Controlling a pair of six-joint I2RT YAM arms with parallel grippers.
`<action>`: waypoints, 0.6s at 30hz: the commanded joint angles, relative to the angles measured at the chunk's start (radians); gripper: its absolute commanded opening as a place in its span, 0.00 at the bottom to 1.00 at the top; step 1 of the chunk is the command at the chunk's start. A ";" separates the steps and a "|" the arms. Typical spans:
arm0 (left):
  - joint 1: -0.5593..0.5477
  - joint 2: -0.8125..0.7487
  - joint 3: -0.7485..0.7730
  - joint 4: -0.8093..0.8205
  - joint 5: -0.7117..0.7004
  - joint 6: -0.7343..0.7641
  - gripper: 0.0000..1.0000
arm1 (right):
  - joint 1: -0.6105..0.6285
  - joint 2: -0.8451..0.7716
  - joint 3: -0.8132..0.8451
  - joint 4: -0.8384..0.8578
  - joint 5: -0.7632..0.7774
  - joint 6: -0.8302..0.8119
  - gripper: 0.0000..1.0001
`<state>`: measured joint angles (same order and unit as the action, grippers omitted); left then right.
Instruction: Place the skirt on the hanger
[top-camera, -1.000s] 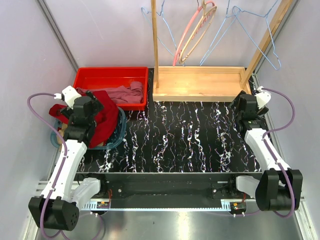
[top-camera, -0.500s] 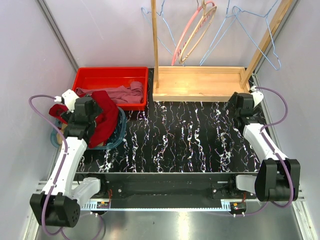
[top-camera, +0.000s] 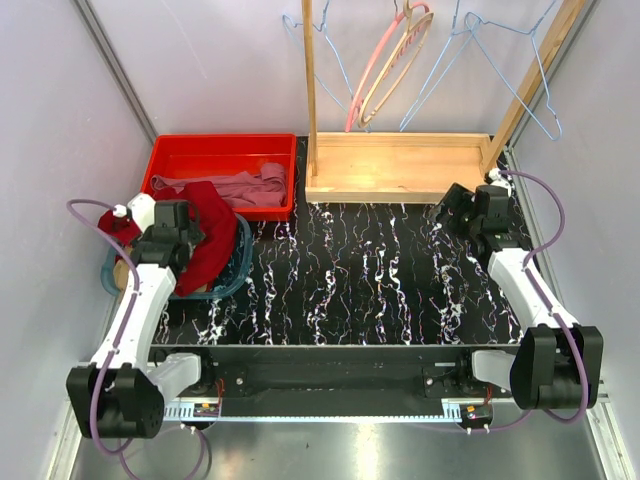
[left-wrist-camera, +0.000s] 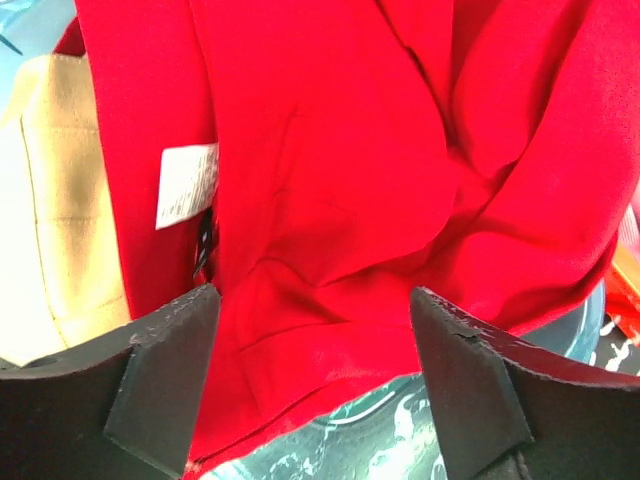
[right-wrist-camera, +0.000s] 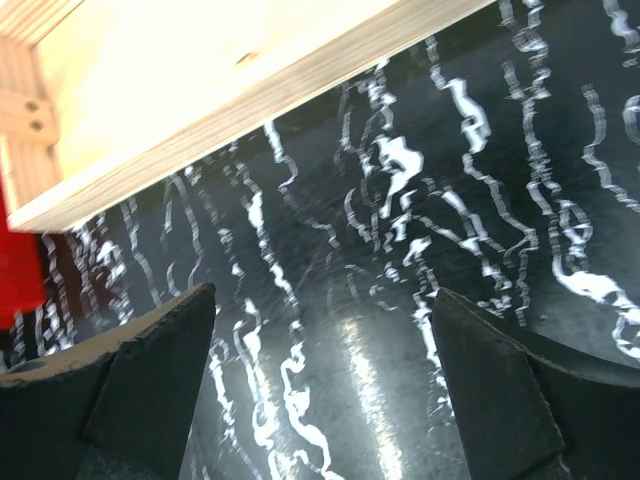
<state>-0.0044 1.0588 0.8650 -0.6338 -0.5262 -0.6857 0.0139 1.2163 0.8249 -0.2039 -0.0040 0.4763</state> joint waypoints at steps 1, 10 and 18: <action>0.003 -0.109 0.003 -0.020 0.020 0.008 0.79 | 0.000 -0.038 -0.026 0.038 -0.096 0.027 0.96; 0.035 -0.241 0.016 -0.118 -0.080 0.031 0.88 | 0.000 0.012 -0.020 0.075 -0.205 0.088 0.93; 0.115 -0.109 0.038 -0.113 -0.012 0.034 0.71 | 0.000 -0.014 -0.020 0.078 -0.231 0.102 0.91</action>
<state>0.0731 0.8955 0.8623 -0.7624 -0.5724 -0.6704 0.0139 1.2324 0.7952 -0.1642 -0.2035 0.5621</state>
